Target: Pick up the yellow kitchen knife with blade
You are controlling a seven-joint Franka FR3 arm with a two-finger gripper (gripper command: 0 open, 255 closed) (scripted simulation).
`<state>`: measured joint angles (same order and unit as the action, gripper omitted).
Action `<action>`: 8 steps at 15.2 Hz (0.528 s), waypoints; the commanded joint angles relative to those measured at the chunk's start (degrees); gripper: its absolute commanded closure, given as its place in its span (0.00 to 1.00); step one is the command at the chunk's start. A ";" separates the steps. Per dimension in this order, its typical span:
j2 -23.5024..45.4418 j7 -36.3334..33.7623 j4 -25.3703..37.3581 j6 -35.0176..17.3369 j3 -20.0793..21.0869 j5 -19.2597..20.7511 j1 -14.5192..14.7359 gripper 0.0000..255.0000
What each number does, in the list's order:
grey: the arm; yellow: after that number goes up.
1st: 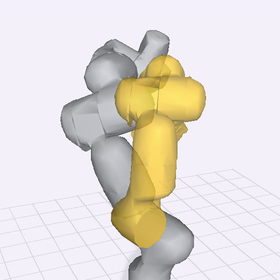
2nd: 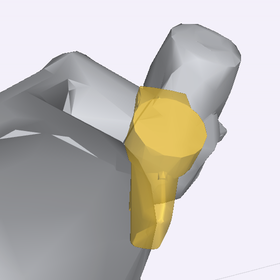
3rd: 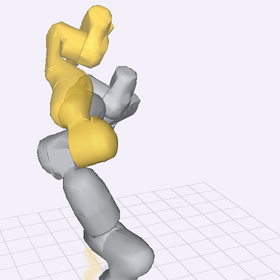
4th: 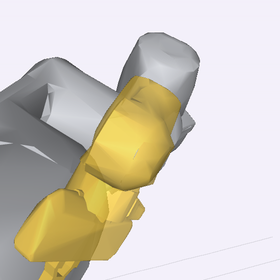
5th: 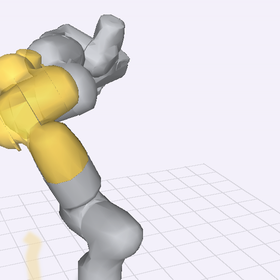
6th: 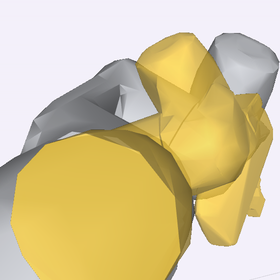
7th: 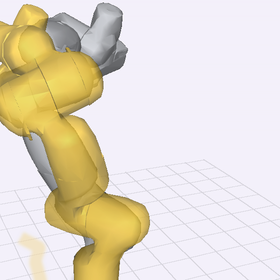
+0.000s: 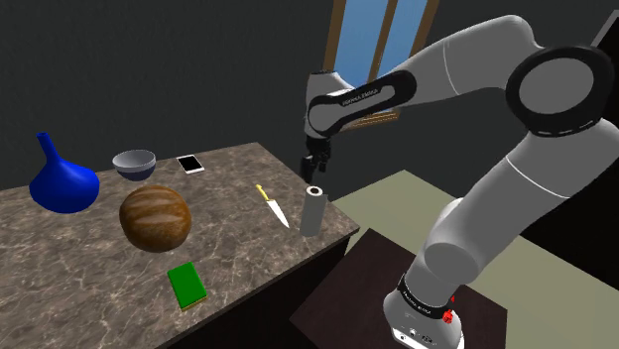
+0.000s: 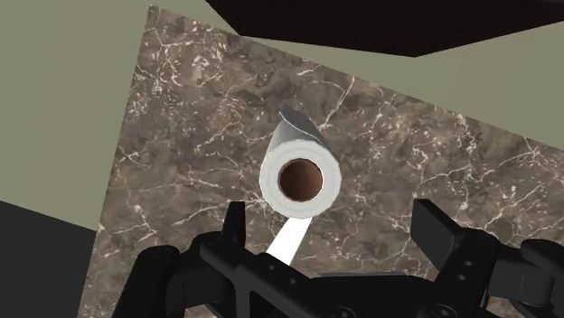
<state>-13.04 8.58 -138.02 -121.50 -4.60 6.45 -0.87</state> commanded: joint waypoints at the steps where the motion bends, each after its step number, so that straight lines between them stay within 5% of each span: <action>1: 4.41 1.11 1.36 -3.78 -0.67 -0.59 -0.13 0.00; 8: 19.82 5.07 9.13 -13.29 -1.42 -4.37 -0.59 0.00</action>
<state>4.58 13.06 -129.82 -133.21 -5.98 2.68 -1.34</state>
